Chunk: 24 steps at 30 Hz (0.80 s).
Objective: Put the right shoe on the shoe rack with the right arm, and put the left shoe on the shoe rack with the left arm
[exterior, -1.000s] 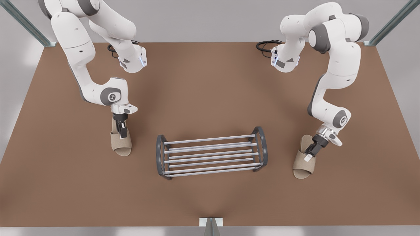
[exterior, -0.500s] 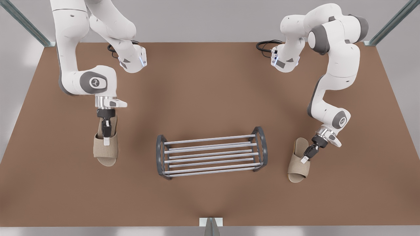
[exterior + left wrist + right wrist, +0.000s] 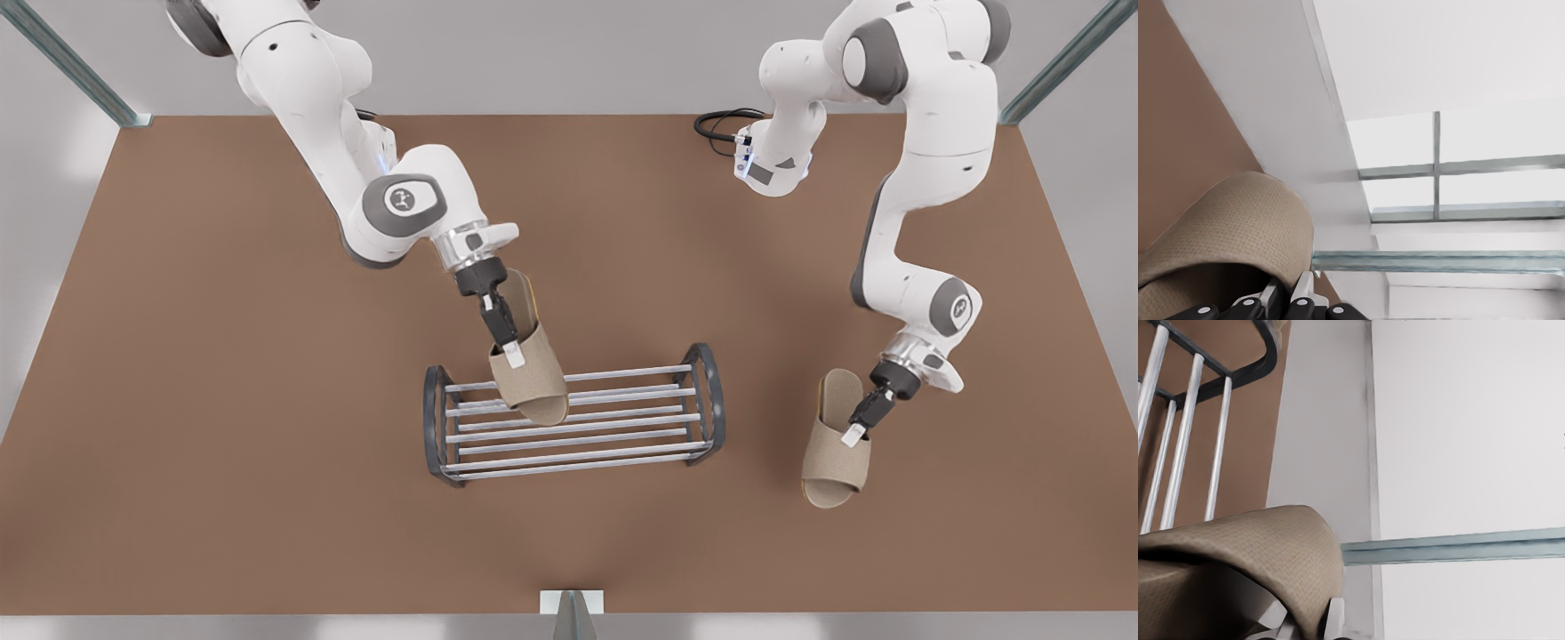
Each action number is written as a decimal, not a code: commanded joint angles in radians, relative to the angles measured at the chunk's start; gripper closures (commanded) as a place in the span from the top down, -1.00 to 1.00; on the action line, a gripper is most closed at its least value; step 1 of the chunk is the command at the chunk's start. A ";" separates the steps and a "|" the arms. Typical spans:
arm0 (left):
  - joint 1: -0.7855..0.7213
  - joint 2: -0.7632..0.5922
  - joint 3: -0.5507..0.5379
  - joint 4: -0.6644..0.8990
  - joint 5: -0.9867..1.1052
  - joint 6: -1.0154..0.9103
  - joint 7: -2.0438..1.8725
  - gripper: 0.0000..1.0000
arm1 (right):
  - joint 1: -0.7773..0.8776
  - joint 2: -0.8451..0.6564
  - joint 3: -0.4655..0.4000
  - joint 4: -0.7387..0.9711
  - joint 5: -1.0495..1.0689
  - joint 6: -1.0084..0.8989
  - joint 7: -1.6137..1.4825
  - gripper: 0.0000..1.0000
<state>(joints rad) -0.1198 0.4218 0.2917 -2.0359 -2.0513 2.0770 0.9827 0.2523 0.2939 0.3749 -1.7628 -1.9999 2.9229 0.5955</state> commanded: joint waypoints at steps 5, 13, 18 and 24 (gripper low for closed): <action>-0.070 -0.144 -0.002 -0.024 0.007 0.038 -0.015 -0.57 | 0.129 0.106 -0.120 0.014 0.072 -0.152 -0.019 -0.57; -0.268 -0.324 -0.009 -0.017 0.017 0.299 -0.167 -0.57 | 0.170 0.206 -0.206 0.075 0.004 -0.231 -0.013 -0.57; -0.347 -0.376 -0.074 -0.010 0.008 0.518 -0.259 -0.57 | 0.170 0.252 -0.231 0.149 0.003 -0.229 -0.017 -0.57; -0.348 -0.371 -0.134 0.003 -0.032 0.589 -0.300 -0.57 | 0.173 0.264 -0.234 0.143 0.006 -0.248 -0.005 1.00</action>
<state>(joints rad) -0.5174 0.0520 0.1663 -2.0345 -2.0545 2.5631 0.8220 0.4249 0.5580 0.1394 -1.6201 -2.0086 2.6867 0.5997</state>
